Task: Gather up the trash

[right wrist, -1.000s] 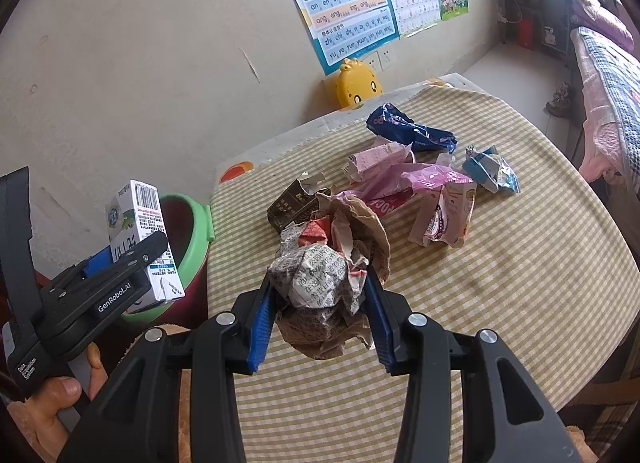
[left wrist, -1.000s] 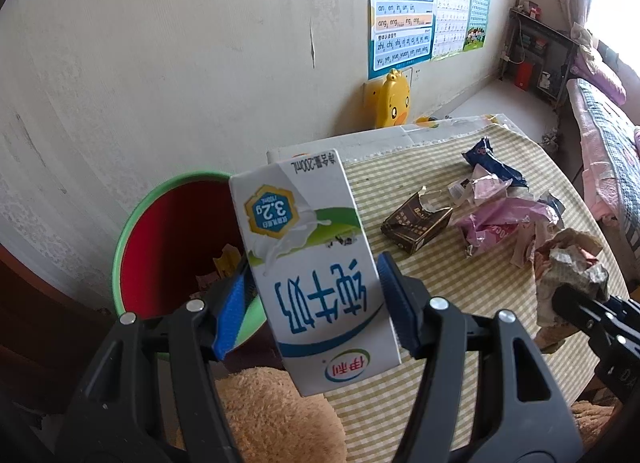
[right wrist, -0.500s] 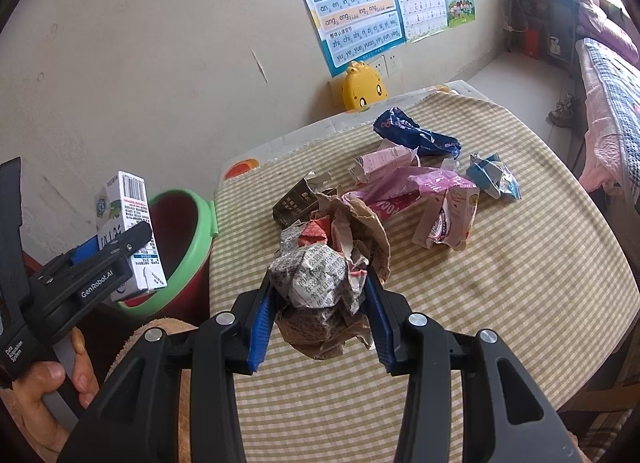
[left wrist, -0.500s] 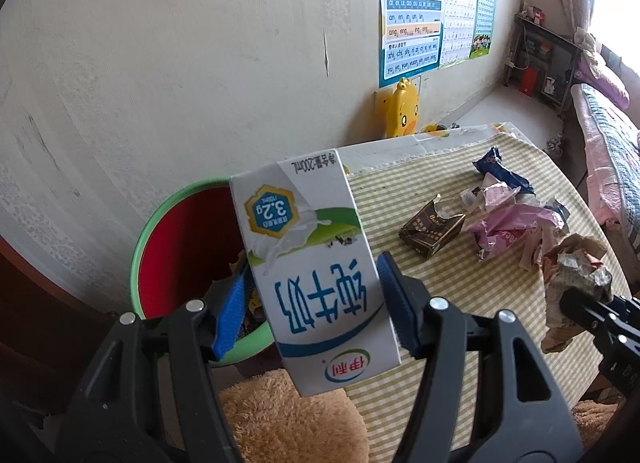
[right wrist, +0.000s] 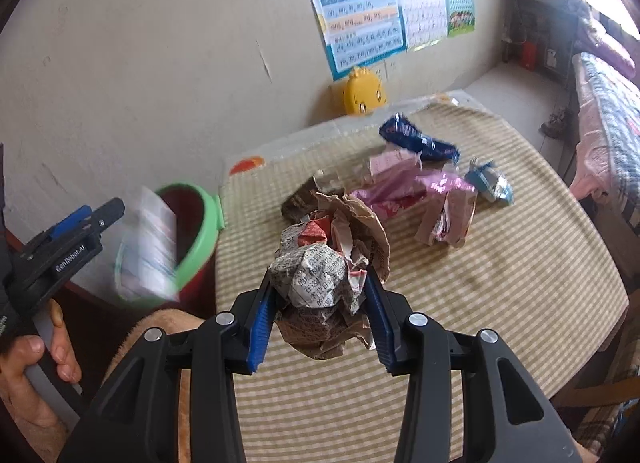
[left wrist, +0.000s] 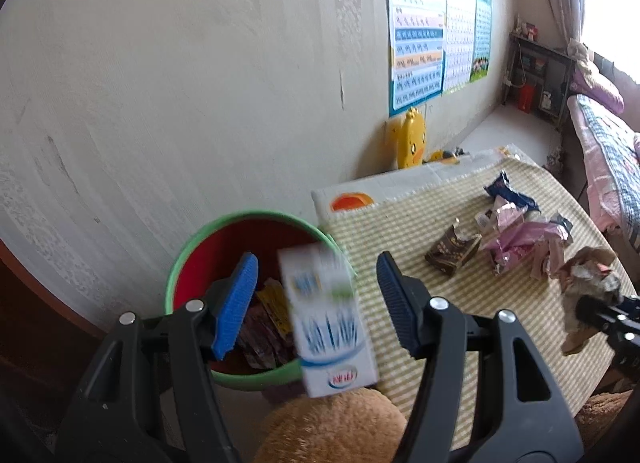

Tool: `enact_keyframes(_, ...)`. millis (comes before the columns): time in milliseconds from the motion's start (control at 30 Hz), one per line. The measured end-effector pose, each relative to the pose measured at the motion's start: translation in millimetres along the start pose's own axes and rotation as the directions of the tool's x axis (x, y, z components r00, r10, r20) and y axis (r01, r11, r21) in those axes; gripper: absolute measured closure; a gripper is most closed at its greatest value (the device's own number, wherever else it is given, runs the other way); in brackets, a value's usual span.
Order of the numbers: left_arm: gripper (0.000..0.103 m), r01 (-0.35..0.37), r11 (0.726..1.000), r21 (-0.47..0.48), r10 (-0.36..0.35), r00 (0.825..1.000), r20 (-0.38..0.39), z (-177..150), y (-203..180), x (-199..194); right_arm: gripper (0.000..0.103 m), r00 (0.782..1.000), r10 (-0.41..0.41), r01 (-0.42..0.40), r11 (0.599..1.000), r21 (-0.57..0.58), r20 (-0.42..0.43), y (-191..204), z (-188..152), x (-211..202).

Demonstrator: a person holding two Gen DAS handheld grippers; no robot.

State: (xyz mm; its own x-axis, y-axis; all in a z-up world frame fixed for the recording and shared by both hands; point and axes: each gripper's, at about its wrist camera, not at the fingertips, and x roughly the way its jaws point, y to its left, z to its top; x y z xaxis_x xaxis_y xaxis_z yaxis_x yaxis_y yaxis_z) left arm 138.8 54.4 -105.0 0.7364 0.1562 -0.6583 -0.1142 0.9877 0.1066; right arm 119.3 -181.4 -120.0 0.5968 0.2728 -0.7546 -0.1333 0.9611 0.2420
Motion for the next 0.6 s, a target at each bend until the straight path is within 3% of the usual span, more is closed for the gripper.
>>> enact_keyframes(233, 0.044, -0.021, 0.999, -0.04, 0.022, 1.0, 0.022, 2.6, 32.2, 3.2, 0.061, 0.999, 0.015, -0.014, 1.0, -0.009, 0.031, 29.1, 4.6, -7.8)
enact_keyframes(433, 0.044, -0.056, 0.989, -0.134, 0.054, 0.998, -0.024, -1.4, 75.5, 20.3, 0.061, 0.998, 0.06, -0.061, 0.998, -0.014, -0.023, 54.7, 8.5, 20.4)
enact_keyframes(533, 0.044, 0.014, 0.991, -0.135, -0.029, 0.994, -0.108, -2.6, 74.4, 37.2, 0.061, 0.997, 0.067, -0.066, 0.998, 0.011, -0.037, 56.5, 10.1, 30.7)
enact_keyframes(600, 0.037, 0.084, 0.991, -0.1, -0.097, 0.986, -0.133, -1.8, 58.4, 45.3, 0.061, 0.998, 0.05, -0.049, 0.998, 0.031, -0.031, 51.0, 11.6, 33.1)
